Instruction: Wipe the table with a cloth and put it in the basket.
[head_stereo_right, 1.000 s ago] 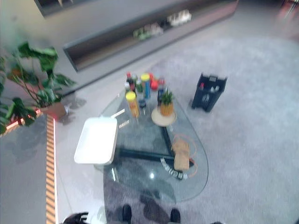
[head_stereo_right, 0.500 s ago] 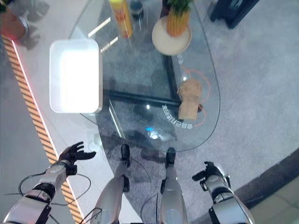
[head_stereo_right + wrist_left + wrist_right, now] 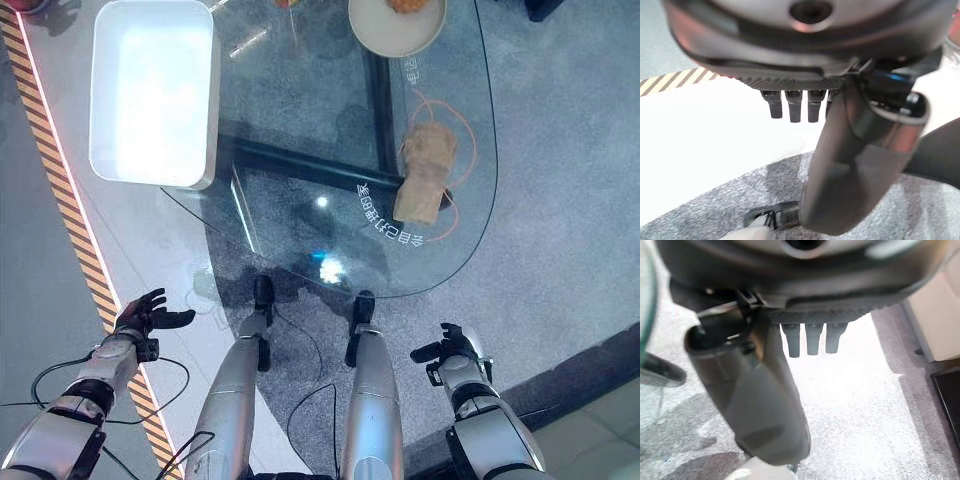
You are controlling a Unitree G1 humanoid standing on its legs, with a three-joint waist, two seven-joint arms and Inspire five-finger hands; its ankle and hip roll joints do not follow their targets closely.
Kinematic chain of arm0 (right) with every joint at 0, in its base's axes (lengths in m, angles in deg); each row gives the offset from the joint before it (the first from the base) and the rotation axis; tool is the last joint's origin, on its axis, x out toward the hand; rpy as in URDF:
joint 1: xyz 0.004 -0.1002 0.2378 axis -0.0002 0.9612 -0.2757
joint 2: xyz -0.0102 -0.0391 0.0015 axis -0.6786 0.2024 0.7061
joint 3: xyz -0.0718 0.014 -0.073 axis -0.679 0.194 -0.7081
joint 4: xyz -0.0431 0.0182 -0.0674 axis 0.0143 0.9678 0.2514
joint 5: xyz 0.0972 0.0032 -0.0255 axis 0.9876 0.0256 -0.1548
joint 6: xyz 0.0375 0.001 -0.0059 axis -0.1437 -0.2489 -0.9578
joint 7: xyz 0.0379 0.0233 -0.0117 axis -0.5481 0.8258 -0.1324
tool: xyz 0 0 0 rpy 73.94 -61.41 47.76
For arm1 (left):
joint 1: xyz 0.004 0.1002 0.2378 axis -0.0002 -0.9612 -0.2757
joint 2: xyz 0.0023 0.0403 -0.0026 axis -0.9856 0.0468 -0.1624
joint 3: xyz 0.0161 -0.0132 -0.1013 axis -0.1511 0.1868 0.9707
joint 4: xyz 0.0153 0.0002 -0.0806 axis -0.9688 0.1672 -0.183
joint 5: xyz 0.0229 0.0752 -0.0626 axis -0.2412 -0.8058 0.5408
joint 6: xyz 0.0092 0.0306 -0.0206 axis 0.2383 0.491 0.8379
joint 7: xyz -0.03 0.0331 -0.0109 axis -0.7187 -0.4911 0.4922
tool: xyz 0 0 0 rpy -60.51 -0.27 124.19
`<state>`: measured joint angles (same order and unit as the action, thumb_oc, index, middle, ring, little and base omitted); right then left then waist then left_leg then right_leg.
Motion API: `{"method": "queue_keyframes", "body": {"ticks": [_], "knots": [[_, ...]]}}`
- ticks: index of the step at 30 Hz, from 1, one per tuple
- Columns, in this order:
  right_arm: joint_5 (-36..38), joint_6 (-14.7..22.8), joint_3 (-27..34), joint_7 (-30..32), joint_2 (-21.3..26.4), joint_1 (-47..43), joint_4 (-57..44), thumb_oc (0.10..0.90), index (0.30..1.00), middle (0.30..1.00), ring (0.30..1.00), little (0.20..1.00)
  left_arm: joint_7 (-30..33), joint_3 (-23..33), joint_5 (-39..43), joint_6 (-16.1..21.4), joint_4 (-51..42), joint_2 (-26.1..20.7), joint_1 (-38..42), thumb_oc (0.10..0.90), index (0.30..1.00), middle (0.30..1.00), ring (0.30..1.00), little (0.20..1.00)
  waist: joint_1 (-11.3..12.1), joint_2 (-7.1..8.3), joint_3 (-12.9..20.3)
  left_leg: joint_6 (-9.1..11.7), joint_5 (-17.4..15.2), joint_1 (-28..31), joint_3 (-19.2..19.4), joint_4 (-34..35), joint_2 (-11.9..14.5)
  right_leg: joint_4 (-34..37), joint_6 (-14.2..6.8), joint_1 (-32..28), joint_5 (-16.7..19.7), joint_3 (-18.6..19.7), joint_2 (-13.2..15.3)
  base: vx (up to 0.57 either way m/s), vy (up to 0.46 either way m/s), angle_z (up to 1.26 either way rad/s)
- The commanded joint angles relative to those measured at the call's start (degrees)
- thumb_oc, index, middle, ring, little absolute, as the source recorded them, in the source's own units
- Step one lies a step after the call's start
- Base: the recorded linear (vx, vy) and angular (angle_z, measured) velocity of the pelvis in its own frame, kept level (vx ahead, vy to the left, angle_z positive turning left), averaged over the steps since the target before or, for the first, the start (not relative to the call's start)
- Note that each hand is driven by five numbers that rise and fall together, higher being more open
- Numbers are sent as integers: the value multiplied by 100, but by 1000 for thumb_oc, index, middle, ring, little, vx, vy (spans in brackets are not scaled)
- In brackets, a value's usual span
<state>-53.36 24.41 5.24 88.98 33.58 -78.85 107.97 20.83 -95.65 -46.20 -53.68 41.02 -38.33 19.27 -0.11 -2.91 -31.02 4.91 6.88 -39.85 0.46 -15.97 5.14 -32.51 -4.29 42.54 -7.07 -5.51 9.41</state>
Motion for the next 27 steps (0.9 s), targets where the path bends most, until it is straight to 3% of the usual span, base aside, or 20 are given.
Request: {"method": "queue_keyframes", "body": {"ticks": [1, 7, 13, 16, 23, 27], "knots": [[170, 27, 203, 223, 459, 331, 36, 800, 900, 900, 900, 900, 195, 210, 102, 48, -1, -351, -248, 800, 900, 900, 900, 900, 45, 113, 123, -175, -852, -422, -32, -1063, -51, 454, -25, 128, 402, 69, -23, 1, -22, -7], [308, 49, 246, 238, 517, 255, 43, 800, 900, 900, 900, 900, 169, 219, 113, 63, 10, -363, -259, 800, 900, 900, 900, 900, 64, 102, 123, -176, -819, -474, -63, -1041, -61, 422, 16, 183, 380, 44, -52, 7, -15, -4], [1489, 228, 750, 903, 694, 257, 235, 800, 900, 900, 900, 900, 124, 189, 130, 146, 109, -338, -286, 800, 900, 900, 900, 900, 57, 89, 123, -166, -821, -463, -80, -1045, -59, 453, 26, 141, 380, 16, -38, 4, 0, 1], [2271, 602, 1155, 1260, 842, 218, 252, 800, 900, 900, 900, 900, 133, 155, 156, 150, 115, -340, -299, 800, 900, 900, 900, 900, 52, 90, 123, -171, -843, -444, -72, -1038, -59, 487, 17, 111, 392, 6, -39, 19, -2, 4], [3844, 1947, 1761, 1735, 1037, -197, -468, 800, 900, 900, 900, 900, 162, 27, 272, 153, 70, -323, -312, 800, 900, 900, 900, 900, 51, 114, 123, -160, -838, -417, -57, -955, -73, 634, -5, 69, 473, -22, -36, -2, 3, 1], [3790, 2611, 1777, 2234, 906, -288, -1080, 800, 900, 900, 900, 900, 211, -53, 281, 235, 86, -224, -364, 800, 900, 900, 900, 900, 56, 94, 123, -145, -805, -392, -109, -924, -106, 587, 1, 41, 450, -9, -60, -11, 5, 0]]}}
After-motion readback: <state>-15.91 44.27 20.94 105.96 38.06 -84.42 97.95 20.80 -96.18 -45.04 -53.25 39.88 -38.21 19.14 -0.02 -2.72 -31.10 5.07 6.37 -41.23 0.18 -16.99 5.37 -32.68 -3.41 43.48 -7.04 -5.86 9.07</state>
